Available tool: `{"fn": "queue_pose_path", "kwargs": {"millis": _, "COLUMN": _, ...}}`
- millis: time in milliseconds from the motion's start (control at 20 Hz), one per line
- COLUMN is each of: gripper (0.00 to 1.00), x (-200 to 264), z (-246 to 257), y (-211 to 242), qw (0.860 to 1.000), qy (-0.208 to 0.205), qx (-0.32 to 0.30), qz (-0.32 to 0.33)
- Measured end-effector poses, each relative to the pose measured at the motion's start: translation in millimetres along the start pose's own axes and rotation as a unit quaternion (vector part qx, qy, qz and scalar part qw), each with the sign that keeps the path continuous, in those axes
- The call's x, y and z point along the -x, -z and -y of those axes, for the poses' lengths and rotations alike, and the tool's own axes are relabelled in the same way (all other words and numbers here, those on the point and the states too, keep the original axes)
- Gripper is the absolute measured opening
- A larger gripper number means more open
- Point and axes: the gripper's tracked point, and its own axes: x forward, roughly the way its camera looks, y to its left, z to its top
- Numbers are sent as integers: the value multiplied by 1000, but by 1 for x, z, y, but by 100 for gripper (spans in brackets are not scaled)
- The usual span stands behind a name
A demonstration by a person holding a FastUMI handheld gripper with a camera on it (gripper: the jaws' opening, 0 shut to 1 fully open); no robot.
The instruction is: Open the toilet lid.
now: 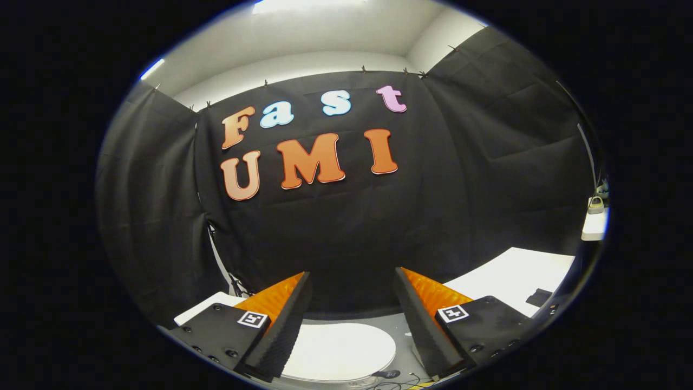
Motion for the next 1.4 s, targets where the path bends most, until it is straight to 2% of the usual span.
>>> {"fn": "queue_pose_path", "kwargs": {"millis": 150, "gripper": 98, "x": -3, "z": 10, "y": 23, "qw": 1000, "qy": 24, "qx": 10, "qz": 4}}
{"fn": "queue_pose_path", "kwargs": {"millis": 450, "gripper": 99, "x": -15, "z": 31, "y": 120, "qw": 995, "qy": 72, "qx": -68, "qz": -27}}
{"fn": "queue_pose_path", "kwargs": {"millis": 600, "gripper": 98, "x": -13, "z": 49, "y": 164, "qw": 993, "qy": 105, "qx": -45, "qz": -33}}
{"fn": "queue_pose_path", "kwargs": {"millis": 750, "gripper": 98, "x": -11, "z": 63, "y": 213, "qw": 990, "qy": 120, "qx": -53, "qz": -54}}
{"fn": "queue_pose_path", "kwargs": {"millis": 950, "gripper": 99, "x": -4, "z": 84, "y": 290, "qw": 982, "qy": 144, "qx": -84, "qz": -88}}
{"fn": "queue_pose_path", "kwargs": {"millis": 1150, "gripper": 99, "x": 4, "z": 110, "y": 363, "qw": 970, "qy": 185, "qx": -84, "qz": -131}}
{"fn": "queue_pose_path", "kwargs": {"millis": 1250, "gripper": 99, "x": 6, "z": 122, "y": 380, "qw": 966, "qy": 203, "qx": -93, "qz": -134}}
{"fn": "queue_pose_path", "kwargs": {"millis": 1400, "gripper": 99, "x": 1, "z": 133, "y": 405, "qw": 955, "qy": 220, "qx": -141, "qz": -141}}
